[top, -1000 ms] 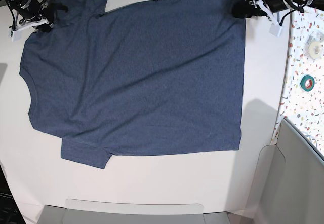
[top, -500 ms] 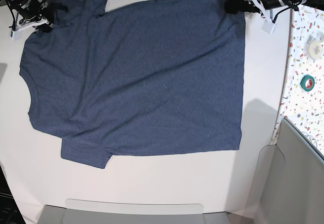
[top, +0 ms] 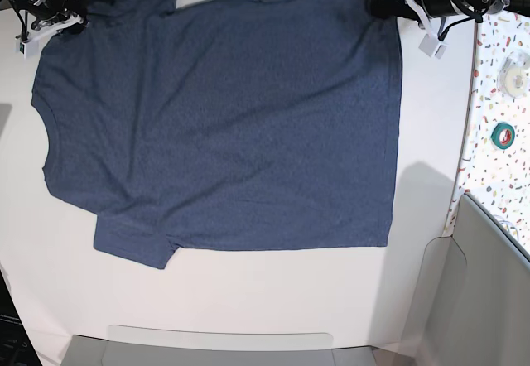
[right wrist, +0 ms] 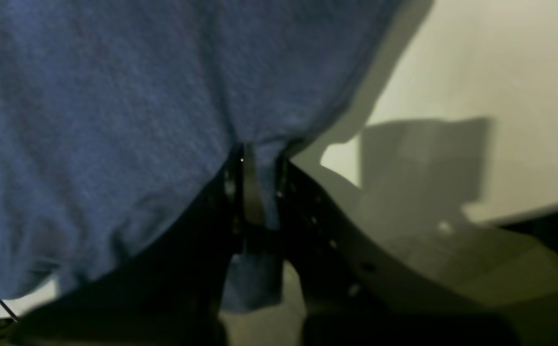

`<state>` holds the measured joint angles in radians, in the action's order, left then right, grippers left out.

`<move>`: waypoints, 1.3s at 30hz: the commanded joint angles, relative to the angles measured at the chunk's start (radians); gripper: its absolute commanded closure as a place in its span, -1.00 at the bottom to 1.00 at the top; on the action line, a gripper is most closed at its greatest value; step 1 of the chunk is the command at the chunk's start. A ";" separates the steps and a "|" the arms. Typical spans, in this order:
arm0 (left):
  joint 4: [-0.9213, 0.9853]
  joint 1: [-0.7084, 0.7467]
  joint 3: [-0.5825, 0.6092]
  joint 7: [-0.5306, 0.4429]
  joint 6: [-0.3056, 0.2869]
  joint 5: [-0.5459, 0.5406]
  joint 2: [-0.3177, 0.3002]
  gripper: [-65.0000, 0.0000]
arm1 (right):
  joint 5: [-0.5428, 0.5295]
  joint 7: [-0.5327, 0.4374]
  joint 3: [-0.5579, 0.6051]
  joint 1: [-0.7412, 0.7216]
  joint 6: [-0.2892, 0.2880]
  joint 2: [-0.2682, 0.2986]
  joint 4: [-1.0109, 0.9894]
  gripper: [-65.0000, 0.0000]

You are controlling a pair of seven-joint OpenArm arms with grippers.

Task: Layout the t-shirt on the table in an organized manner, then fold the t-shirt properly
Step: 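Lift the held edge with both grippers and fold it over the shirt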

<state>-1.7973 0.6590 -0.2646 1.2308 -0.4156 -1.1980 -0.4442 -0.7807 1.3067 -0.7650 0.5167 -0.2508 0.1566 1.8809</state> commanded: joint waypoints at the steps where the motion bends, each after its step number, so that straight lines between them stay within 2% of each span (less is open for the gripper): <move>1: -0.035 0.005 -0.009 0.000 -0.006 -0.019 -0.011 1.00 | -0.015 -0.009 -0.006 0.006 0.000 0.027 0.041 1.00; 9: -0.100 -0.058 -0.011 0.005 -0.006 -0.019 -0.009 1.00 | -0.044 0.026 -0.015 -0.020 0.000 0.042 0.072 1.00; 15: -0.103 -0.132 -0.089 0.016 -0.004 -0.021 -0.006 1.00 | -0.116 0.027 -0.015 -0.083 0.000 0.070 0.069 1.00; 23: -0.098 -0.279 -0.224 0.162 -0.004 -0.019 0.017 1.00 | -0.110 0.027 -0.017 -0.181 0.001 0.103 0.061 1.00; 30: -0.048 -0.408 -0.232 0.165 0.004 -0.013 0.040 1.00 | -0.110 0.027 -0.017 -0.264 0.003 0.131 -0.073 1.00; 39: 0.049 -0.474 -0.230 0.165 0.005 -0.012 0.066 1.00 | -0.110 0.026 -0.006 -0.327 0.001 0.156 -0.208 1.00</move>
<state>-1.7370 0.1909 -0.4870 1.4101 -0.4126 -1.2011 -0.3603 -0.8871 1.3506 -0.7643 0.2001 -0.2478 0.2882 1.6550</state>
